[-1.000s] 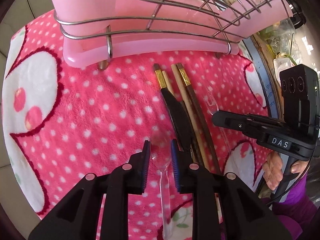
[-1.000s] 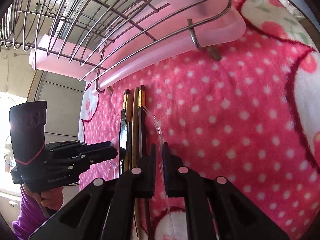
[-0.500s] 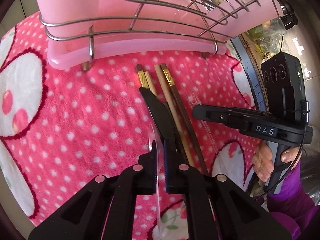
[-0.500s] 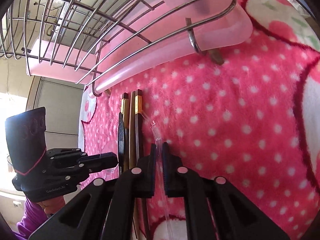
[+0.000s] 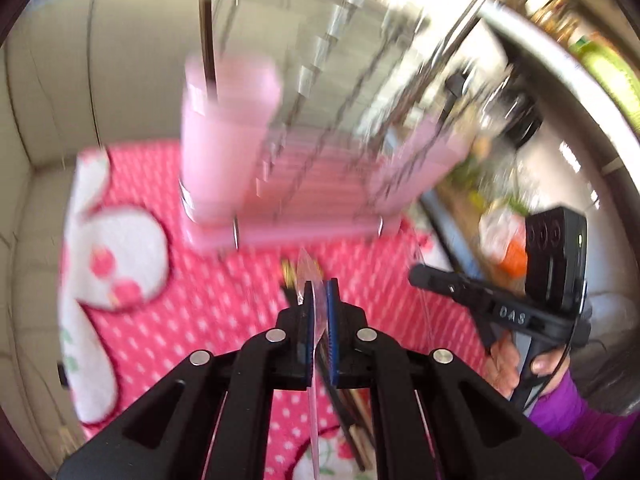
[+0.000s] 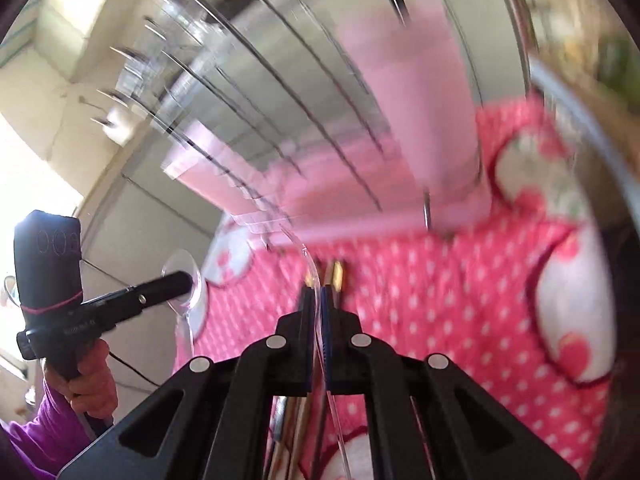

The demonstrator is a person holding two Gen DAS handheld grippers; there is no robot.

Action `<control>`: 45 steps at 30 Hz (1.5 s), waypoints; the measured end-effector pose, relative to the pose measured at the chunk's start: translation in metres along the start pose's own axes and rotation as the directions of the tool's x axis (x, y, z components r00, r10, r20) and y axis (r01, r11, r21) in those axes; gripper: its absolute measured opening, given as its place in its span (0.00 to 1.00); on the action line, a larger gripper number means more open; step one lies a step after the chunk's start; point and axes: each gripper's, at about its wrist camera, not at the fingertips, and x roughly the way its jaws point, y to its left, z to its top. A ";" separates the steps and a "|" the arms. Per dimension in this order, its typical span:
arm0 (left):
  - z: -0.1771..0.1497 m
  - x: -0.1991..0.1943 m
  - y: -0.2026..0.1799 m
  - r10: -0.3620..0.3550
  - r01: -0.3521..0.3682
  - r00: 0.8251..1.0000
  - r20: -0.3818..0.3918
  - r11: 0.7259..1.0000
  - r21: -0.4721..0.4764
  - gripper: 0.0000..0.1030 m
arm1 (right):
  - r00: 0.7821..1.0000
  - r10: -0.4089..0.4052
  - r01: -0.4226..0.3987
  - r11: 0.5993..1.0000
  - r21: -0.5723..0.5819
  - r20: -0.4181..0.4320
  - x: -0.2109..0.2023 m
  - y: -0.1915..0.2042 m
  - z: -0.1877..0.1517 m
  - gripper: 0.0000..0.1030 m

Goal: Organize utensils

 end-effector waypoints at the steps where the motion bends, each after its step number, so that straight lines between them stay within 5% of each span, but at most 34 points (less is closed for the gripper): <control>1: 0.005 -0.011 -0.002 0.000 0.000 0.999 0.046 1.000 0.003 0.05 | 0.999 -0.002 0.002 1.000 -0.017 0.035 -0.009 0.005 0.004 0.03; 5: 0.030 -0.057 -0.013 0.014 -0.022 0.966 0.257 0.999 0.030 0.05 | 0.973 0.017 0.005 0.996 -0.094 0.229 -0.057 0.029 0.029 0.03; 10: 0.060 -0.096 -0.022 0.025 -0.039 0.882 0.470 0.999 0.020 0.05 | 0.880 0.053 0.028 0.986 -0.162 0.472 -0.111 0.055 0.066 0.03; 18: 0.104 -0.108 -0.019 0.090 -0.083 0.763 0.640 0.996 -0.042 0.05 | 0.709 0.106 0.064 0.975 -0.213 0.698 -0.152 0.057 0.121 0.03; 22: 0.122 -0.103 -0.010 0.129 -0.129 0.720 0.682 0.990 -0.051 0.05 | 0.669 0.089 0.115 0.969 -0.221 0.738 -0.140 0.050 0.141 0.03; 27: 0.123 -0.081 -0.001 0.161 -0.176 0.681 0.715 0.983 -0.054 0.05 | 0.663 0.067 0.142 0.967 -0.213 0.746 -0.110 0.035 0.151 0.03; 32: 0.118 -0.055 0.006 0.181 -0.212 0.681 0.709 0.976 -0.045 0.05 | 0.689 0.022 0.141 0.976 -0.165 0.724 -0.084 0.010 0.151 0.03; 45: 0.089 -0.034 0.023 0.164 -0.164 0.770 0.616 0.985 -0.058 0.05 | 0.819 -0.100 0.157 0.986 -0.055 0.565 -0.058 -0.010 0.101 0.03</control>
